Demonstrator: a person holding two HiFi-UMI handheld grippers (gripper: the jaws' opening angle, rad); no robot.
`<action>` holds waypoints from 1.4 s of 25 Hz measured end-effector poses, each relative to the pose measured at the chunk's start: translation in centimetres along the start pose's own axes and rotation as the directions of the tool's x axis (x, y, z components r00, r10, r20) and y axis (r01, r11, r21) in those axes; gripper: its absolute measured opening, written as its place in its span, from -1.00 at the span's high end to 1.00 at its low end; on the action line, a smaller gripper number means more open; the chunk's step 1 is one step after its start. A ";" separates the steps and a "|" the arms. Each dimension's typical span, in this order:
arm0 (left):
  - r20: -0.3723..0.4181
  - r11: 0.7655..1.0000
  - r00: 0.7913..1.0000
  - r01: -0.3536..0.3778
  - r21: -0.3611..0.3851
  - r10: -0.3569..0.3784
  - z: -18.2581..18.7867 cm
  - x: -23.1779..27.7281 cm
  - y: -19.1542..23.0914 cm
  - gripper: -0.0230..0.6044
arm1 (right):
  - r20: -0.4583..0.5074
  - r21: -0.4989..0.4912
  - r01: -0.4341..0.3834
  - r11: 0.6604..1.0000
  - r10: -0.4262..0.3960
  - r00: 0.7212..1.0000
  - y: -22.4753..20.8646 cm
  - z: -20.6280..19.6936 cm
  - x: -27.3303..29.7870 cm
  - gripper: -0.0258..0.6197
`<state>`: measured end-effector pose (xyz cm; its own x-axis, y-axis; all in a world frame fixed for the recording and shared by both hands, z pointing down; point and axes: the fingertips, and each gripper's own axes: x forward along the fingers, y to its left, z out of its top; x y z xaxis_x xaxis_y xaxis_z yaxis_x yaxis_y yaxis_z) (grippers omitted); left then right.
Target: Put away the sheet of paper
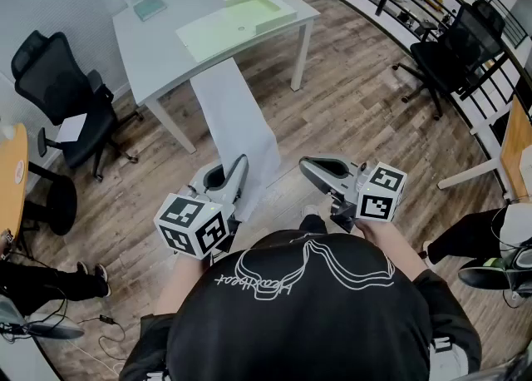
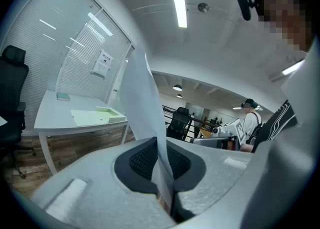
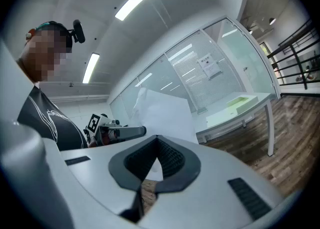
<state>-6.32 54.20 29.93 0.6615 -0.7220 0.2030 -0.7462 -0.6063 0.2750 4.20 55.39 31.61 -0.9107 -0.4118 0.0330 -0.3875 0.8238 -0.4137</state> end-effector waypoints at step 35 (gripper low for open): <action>-0.109 0.998 0.994 -0.029 -0.058 0.022 1.7 14.2 7.5 0.89 | 0.062 0.160 0.026 0.987 -0.037 0.997 -17.2 4.3 2.2 0.89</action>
<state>-2.62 38.85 33.23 0.6491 -0.6944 0.3105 -0.7591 -0.5651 0.3231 9.51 38.59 34.88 -0.8853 -0.4650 -0.0081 -0.3834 0.7395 -0.5533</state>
